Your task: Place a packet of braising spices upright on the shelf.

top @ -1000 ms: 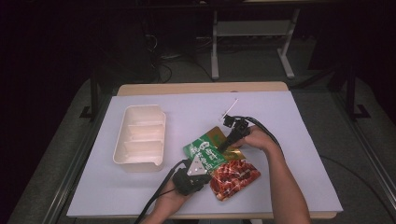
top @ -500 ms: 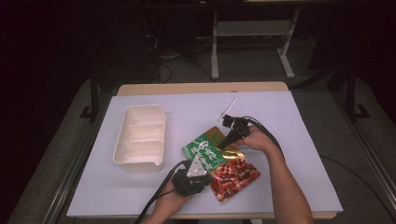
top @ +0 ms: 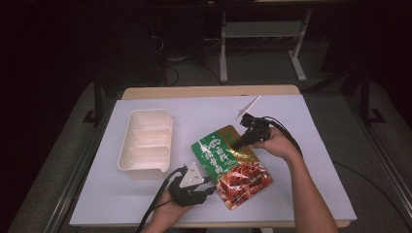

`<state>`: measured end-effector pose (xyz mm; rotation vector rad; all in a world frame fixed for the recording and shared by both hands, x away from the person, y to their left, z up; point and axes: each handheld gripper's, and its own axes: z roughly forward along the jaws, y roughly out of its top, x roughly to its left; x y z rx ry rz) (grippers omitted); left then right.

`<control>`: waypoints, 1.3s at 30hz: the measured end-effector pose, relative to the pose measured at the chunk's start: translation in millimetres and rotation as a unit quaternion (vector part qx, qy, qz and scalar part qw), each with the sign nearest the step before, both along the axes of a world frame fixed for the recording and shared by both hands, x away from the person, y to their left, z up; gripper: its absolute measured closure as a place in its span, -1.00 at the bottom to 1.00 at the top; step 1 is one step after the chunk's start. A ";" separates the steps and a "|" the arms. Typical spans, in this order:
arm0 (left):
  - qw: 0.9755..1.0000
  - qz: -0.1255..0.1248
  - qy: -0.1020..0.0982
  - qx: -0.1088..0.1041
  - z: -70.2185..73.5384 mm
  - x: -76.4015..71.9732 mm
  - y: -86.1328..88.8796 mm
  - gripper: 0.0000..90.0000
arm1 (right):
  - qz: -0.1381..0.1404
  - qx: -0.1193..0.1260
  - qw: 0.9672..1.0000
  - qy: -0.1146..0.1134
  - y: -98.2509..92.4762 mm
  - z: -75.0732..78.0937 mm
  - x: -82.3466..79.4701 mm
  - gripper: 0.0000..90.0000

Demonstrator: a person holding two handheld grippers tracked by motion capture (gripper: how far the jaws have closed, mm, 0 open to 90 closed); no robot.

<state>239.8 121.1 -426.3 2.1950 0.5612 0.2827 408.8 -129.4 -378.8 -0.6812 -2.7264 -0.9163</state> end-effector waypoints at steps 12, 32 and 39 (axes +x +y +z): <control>0.999 -0.021 -0.005 -0.025 2.5 -21.5 12.9 0.01 | -0.035 0.037 0.997 -0.053 -19.6 36.3 -32.7 0.99; 0.999 -0.019 -0.015 -0.044 -0.4 -32.5 33.2 -0.26 | -0.058 0.075 0.989 -0.114 -24.1 73.2 -69.1 0.99; 0.999 -0.021 -0.022 -0.042 -1.1 -36.2 39.5 -0.33 | -0.065 0.092 0.984 -0.135 -21.6 86.0 -76.0 0.99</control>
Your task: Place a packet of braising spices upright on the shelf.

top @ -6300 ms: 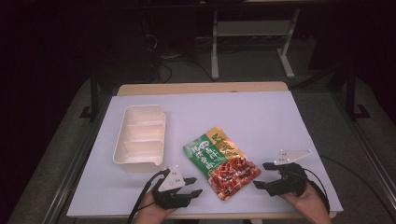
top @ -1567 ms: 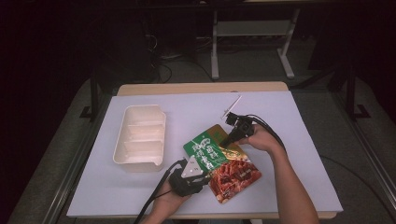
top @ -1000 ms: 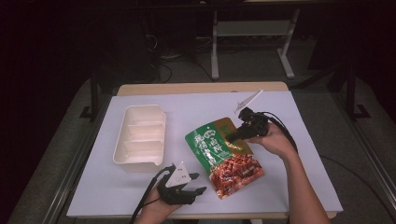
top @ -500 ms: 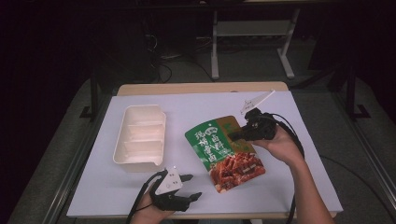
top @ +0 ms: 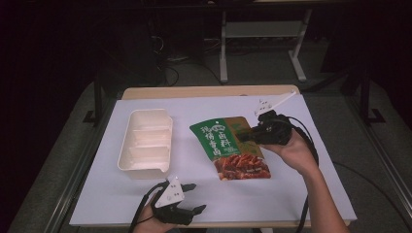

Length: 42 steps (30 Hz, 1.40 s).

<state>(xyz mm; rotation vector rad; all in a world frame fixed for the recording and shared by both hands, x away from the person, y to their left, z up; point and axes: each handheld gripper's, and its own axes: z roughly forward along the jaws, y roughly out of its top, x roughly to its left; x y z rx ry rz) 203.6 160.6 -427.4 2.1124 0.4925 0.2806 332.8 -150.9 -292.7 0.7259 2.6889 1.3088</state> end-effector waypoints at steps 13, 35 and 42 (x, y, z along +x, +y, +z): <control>1.000 0.007 -0.006 -0.012 -3.5 -4.9 9.1 -0.39 | -0.019 0.005 0.999 -0.029 5.4 17.2 -2.5 0.99; 1.000 0.015 -0.018 -0.020 -3.4 -7.5 19.9 -0.46 | -0.007 0.021 0.999 -0.044 36.7 43.2 -0.8 0.99; 0.999 0.017 -0.021 -0.024 -3.3 -8.1 21.4 -0.47 | 0.004 0.027 0.998 -0.055 50.3 50.5 2.6 0.99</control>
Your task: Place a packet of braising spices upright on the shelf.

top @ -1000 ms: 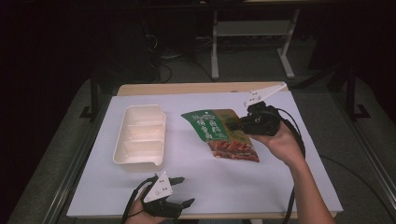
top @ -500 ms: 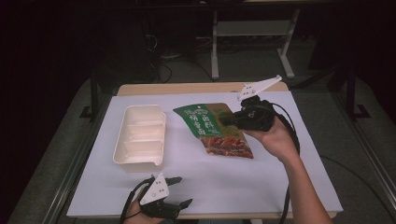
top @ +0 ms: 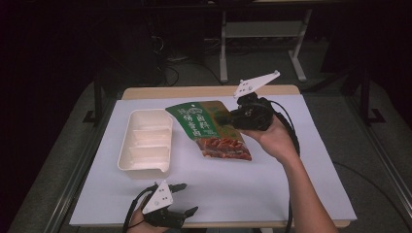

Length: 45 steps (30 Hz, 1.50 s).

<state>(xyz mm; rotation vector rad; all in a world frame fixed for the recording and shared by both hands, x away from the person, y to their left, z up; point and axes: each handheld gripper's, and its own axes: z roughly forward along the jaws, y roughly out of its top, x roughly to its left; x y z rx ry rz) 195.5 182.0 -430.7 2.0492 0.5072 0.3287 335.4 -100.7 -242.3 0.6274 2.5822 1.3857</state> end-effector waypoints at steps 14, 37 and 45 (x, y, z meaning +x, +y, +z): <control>1.000 0.007 0.002 0.001 -1.8 -0.4 1.1 -0.50 | 0.012 0.002 1.000 -0.010 22.3 9.4 6.5 0.99; 1.000 0.009 -0.002 -0.005 -0.5 -1.0 5.5 -0.51 | 0.038 0.006 0.999 -0.021 58.2 19.6 15.0 0.99; 1.000 0.008 -0.004 -0.004 -0.7 -0.8 6.5 -0.51 | 0.049 0.011 0.998 -0.026 75.5 23.3 18.5 0.99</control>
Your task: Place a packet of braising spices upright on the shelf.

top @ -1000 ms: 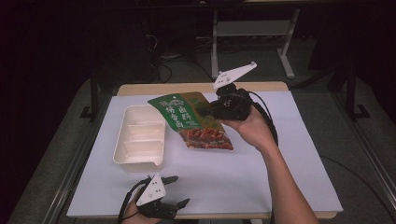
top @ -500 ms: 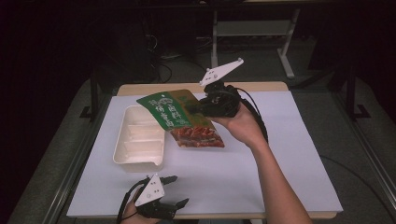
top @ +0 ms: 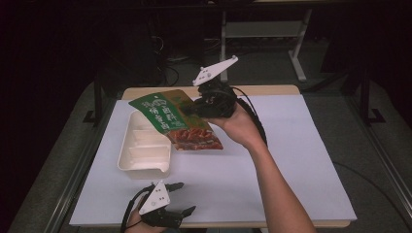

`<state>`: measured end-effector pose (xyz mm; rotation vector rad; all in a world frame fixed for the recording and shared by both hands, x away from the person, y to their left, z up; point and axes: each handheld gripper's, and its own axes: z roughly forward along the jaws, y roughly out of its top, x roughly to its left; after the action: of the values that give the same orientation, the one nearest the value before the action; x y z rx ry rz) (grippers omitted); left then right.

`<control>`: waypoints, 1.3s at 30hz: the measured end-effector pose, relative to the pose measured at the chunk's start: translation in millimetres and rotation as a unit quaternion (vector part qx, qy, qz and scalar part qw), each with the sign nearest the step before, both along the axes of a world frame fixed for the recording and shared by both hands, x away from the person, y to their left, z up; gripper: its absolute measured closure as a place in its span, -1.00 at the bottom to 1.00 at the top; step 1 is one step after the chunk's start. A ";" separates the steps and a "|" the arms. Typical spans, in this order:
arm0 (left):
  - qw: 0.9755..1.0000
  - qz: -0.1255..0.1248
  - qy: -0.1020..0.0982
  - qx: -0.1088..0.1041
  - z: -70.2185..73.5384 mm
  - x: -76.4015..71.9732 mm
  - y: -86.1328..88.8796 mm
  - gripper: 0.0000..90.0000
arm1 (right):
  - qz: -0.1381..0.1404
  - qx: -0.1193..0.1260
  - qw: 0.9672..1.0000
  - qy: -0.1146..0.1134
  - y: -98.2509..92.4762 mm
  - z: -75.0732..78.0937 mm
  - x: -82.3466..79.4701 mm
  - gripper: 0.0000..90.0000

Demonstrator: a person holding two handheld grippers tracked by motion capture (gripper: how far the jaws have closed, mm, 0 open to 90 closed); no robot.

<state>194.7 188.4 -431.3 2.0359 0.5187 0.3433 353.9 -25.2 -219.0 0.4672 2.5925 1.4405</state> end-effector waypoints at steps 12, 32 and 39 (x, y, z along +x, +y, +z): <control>1.000 0.003 -0.006 -0.006 1.3 -0.5 5.3 -0.51 | 0.019 0.011 1.000 -0.004 26.6 -1.3 6.4 0.99; 1.000 0.016 -0.004 -0.016 2.8 -3.1 24.0 -0.52 | 0.037 0.040 0.998 -0.003 68.8 -3.3 25.8 1.00; 1.000 0.018 -0.005 -0.016 2.1 -4.7 27.9 -0.52 | 0.047 0.050 0.998 0.000 86.8 -9.2 25.7 1.00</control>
<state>190.1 216.4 -429.2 1.9941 0.5516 0.3654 379.5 61.7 -228.2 0.3607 2.5823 1.6062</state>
